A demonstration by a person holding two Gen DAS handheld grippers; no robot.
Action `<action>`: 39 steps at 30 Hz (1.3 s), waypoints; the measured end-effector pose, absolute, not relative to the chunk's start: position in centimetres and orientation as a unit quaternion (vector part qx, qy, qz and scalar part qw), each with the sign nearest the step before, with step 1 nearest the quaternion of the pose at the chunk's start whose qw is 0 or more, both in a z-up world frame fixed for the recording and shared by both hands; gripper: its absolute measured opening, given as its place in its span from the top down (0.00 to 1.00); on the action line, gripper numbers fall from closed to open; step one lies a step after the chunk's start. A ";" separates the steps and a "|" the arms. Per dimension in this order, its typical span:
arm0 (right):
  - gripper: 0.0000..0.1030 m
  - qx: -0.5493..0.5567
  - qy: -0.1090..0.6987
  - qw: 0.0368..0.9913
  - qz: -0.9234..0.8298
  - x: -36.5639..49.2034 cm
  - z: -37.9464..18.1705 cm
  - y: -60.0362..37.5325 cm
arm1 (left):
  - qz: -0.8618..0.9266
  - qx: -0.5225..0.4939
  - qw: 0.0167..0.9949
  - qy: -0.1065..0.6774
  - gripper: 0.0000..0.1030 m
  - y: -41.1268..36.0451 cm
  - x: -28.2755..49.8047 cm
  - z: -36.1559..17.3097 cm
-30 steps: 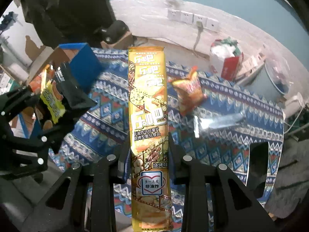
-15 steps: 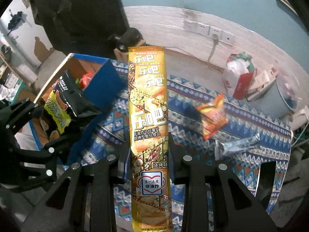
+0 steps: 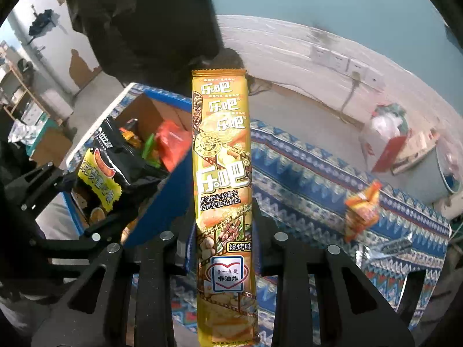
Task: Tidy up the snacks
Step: 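Carry the black bag and yellow bar over the box with both grippers, then release the black bag from the left gripper while the right lowers the yellow bar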
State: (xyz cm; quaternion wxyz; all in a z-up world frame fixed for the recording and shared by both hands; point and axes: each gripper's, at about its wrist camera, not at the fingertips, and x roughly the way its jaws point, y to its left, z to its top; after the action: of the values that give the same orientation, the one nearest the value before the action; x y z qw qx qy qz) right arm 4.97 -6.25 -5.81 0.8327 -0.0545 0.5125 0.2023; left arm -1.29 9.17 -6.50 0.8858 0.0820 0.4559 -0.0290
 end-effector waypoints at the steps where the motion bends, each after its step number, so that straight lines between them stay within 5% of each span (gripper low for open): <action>1: 0.72 -0.054 0.513 0.832 0.206 5.1 -5.8 -5.8 | -0.025 0.081 0.886 0.456 0.42 9.6 -1.3 -6.5; 25: 0.72 -0.044 0.539 0.801 0.256 8.2 -8.0 4.0 | 0.067 -0.031 0.867 0.492 0.42 21.2 -0.9 -9.2; 34: 0.72 -0.032 0.553 0.790 0.264 9.2 -9.4 7.1 | 0.099 -0.029 0.865 0.491 0.22 22.5 -1.2 -8.8; 39: 0.72 -0.032 0.563 0.784 0.259 9.5 -10.4 8.3 | 0.111 -0.033 0.865 0.488 0.22 23.4 -1.7 -8.5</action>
State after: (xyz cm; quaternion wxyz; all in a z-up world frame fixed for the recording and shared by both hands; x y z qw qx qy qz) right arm 9.51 8.27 -10.42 0.7844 -0.0323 0.5628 0.2588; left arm -1.70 23.37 -8.54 0.8650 -0.0332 0.4881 0.1111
